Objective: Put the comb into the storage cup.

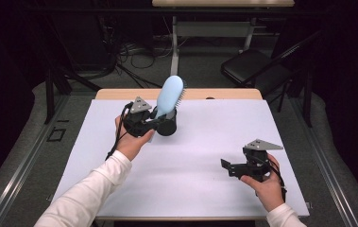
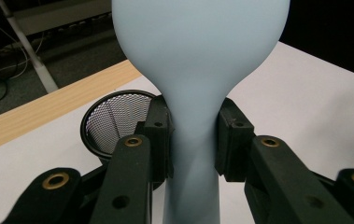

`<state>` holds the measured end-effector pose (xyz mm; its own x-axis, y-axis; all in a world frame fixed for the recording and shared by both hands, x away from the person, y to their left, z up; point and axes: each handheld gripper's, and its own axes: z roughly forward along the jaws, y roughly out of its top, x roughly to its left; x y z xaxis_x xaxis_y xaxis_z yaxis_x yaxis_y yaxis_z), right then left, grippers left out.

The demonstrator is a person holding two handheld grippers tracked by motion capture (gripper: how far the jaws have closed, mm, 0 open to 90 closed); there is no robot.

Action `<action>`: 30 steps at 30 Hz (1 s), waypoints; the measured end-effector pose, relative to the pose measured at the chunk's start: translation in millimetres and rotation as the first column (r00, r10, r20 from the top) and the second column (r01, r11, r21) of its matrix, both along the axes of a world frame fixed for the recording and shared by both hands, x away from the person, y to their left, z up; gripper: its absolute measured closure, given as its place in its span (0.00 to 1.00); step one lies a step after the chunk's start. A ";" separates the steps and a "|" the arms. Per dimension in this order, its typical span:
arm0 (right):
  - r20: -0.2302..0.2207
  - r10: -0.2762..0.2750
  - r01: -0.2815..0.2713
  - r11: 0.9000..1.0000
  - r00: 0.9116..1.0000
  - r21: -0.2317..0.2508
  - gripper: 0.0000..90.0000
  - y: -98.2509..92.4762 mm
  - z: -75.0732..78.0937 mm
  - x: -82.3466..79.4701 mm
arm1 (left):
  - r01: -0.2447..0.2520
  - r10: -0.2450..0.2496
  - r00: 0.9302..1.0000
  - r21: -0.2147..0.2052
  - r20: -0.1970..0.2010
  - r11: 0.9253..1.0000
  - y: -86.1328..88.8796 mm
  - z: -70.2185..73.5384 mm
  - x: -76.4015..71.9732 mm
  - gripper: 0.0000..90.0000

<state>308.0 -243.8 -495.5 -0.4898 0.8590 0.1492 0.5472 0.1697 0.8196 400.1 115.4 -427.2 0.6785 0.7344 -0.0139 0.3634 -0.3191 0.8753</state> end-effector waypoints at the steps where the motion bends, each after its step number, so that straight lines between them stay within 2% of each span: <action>1: -0.001 0.005 -0.005 1.000 1.000 -0.003 0.00 1.3 2.5 2.3 | 0.003 -0.003 1.000 0.002 0.001 1.000 -0.3 -0.1 0.1 0.78; 12: 0.006 0.055 -0.055 0.998 0.998 0.008 0.03 16.4 25.7 25.9 | 0.010 -0.010 1.000 -0.002 0.013 1.000 -2.5 -0.1 -0.7 0.77; 23: -0.018 0.050 -0.049 0.998 0.999 0.046 0.05 20.1 41.9 48.8 | 0.007 -0.007 1.000 -0.025 0.028 1.000 -5.8 -1.2 -0.8 0.78; 30: -0.022 0.045 -0.043 0.997 0.999 0.069 0.06 21.1 55.1 59.1 | 0.014 -0.013 0.999 -0.021 0.030 1.000 -8.7 -2.1 -1.4 0.78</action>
